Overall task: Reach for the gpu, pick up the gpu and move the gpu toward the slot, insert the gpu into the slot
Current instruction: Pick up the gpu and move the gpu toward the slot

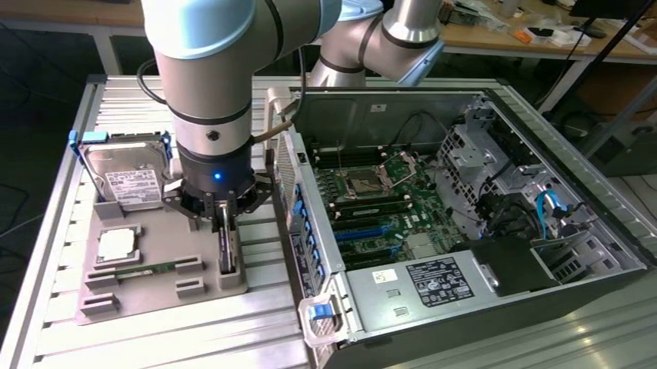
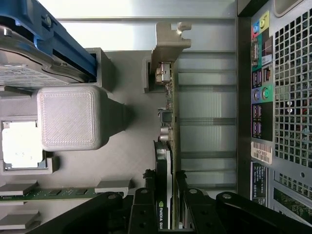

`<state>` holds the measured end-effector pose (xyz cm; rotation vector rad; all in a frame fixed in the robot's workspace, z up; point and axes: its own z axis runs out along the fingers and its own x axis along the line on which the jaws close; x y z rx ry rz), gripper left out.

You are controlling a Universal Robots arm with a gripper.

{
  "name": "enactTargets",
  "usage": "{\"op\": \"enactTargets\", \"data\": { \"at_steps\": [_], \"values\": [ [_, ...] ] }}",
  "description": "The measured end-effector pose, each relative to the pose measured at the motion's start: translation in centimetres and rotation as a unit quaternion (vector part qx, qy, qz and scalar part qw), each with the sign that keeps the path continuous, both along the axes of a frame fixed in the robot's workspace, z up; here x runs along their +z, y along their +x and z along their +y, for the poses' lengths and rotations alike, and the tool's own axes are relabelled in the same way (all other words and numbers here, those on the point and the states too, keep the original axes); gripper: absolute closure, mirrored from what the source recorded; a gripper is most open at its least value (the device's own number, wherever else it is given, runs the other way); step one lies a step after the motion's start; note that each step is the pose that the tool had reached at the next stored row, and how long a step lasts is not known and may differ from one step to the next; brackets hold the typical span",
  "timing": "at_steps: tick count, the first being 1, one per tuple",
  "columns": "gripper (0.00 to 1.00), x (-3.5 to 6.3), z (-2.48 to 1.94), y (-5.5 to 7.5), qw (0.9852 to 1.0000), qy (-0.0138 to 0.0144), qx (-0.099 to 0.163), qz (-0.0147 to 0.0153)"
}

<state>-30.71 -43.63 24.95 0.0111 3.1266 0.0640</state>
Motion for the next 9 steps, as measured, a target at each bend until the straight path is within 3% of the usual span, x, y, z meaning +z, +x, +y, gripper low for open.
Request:
{"op": "enactTargets", "data": {
  "at_steps": [9],
  "values": [
    [0.73, 0.70, 0.01, 0.00, 1.0000, 0.0000, 0.000, 0.0000]
  ]
}}
